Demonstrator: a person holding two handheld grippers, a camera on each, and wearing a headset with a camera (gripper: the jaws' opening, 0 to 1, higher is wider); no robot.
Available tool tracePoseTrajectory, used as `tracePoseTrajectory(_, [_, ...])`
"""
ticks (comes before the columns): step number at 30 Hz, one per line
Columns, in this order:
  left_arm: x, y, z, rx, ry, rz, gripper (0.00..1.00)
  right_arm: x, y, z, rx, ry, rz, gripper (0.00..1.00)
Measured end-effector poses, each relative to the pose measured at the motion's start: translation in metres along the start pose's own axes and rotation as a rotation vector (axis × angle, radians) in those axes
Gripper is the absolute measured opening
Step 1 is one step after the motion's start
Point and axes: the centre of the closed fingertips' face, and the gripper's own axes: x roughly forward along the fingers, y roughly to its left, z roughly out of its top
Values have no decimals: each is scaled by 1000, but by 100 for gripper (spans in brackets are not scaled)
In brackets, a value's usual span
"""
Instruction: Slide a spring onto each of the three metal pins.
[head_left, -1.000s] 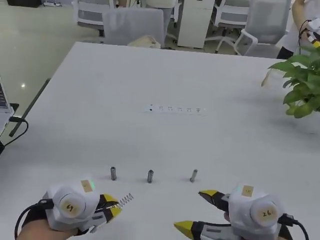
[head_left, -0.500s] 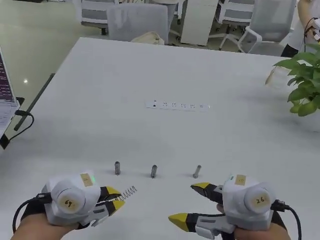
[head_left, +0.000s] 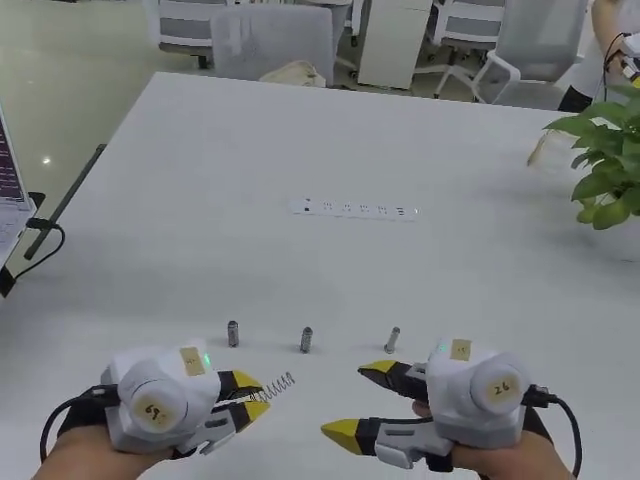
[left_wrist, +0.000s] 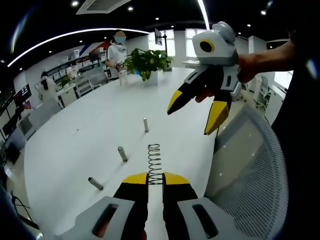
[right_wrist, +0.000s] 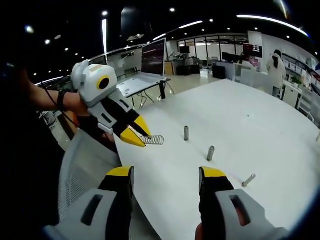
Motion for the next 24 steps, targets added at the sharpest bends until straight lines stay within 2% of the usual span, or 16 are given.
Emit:
tracePoseTrajectory(12, [9,-17,16,60,-15,-47,2,6,7,8,1,-19,35,45])
tracePoseTrajectory(24, [12,-32,24,110,-19,-90,2,8,15,6,3,-20,69,37])
